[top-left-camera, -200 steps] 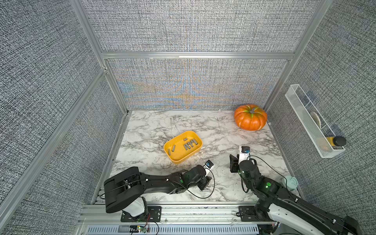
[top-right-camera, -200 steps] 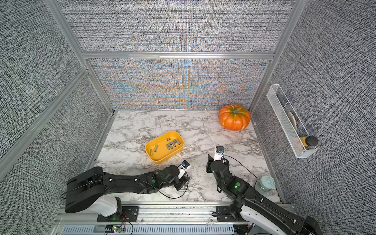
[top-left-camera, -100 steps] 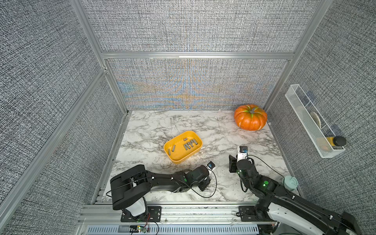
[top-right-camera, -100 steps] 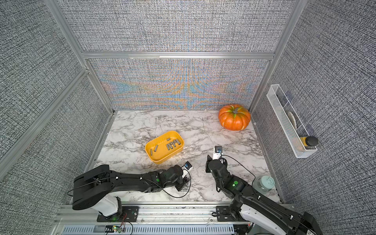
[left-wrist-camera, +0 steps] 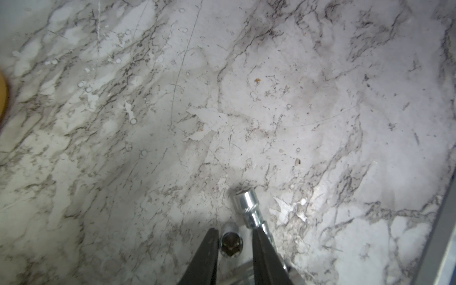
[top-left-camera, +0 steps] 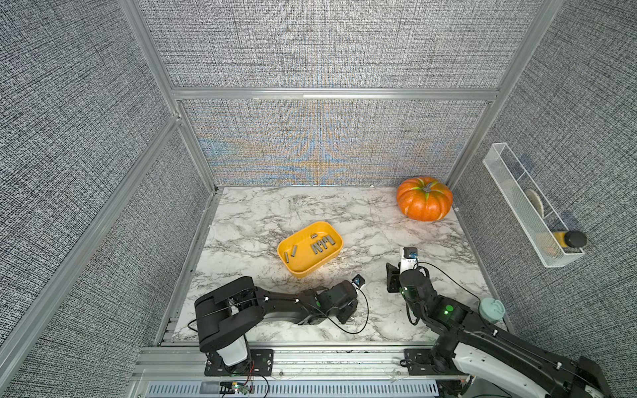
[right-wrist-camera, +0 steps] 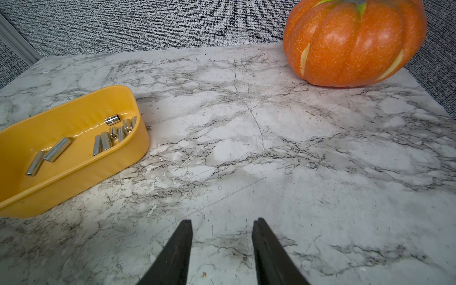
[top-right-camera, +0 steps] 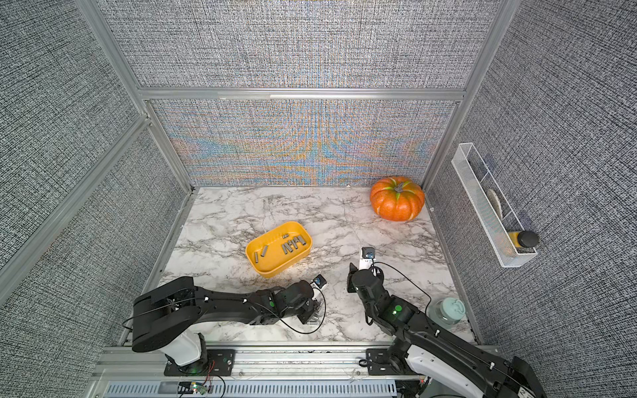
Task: Put the socket on the desktop into the storage box
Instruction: Pick up the socket head from the center of the board, then place the socket head in the storage box.
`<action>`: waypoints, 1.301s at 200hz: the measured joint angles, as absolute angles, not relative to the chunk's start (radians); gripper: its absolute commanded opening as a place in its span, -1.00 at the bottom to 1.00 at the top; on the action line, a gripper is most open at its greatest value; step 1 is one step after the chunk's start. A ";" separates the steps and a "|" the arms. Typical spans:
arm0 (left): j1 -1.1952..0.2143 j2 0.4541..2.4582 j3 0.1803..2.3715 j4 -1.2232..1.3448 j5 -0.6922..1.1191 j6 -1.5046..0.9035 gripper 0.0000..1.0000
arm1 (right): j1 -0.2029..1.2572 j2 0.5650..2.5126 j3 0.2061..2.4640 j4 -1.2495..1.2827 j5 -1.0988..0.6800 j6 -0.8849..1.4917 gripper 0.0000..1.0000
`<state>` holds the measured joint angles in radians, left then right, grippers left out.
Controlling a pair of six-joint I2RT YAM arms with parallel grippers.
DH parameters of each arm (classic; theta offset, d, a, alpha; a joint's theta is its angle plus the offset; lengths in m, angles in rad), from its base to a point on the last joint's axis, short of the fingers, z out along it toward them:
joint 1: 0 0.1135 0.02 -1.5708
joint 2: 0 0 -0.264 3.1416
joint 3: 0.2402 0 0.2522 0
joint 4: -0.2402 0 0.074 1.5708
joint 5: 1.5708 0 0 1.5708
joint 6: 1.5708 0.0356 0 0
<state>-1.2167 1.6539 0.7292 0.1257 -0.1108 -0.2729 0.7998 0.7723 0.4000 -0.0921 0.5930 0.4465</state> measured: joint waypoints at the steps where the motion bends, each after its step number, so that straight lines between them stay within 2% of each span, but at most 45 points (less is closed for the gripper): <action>1: -1.217 1.654 0.729 0.125 -0.111 -0.273 -0.41 | 0.800 0.773 0.400 -0.092 0.593 0.447 -0.09; 116: -1.217 1.663 0.735 0.107 -0.133 -0.284 -0.63 | 0.800 0.776 0.400 -0.092 0.585 0.447 -0.09; 132: -1.217 1.660 0.735 0.105 -0.137 -0.288 -0.72 | 0.800 0.776 0.400 -0.092 0.585 0.446 -0.10; 158: -1.217 1.630 0.735 0.102 -0.157 -0.289 -1.00 | 0.800 0.780 0.400 -0.092 0.582 0.447 -0.09; 190: -1.209 1.502 0.726 0.075 -0.243 -0.297 -1.00 | 0.800 0.782 0.400 -0.083 0.577 0.447 -0.09; 209: -1.159 1.375 0.695 0.084 -0.297 -0.315 -1.00 | 0.800 0.785 0.399 -0.076 0.569 0.450 -0.09; 228: -1.047 1.261 0.657 0.088 -0.336 -0.354 -1.00 | 0.800 0.795 0.399 -0.068 0.555 0.450 -0.09; 260: -0.875 1.186 0.614 0.102 -0.366 -0.448 -0.97 | 0.800 0.829 0.399 -0.051 0.525 0.457 -0.10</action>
<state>-0.8745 1.1858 0.6140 0.1024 -0.3660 -0.4480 0.7998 0.8291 0.3988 -0.0509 0.5251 0.4572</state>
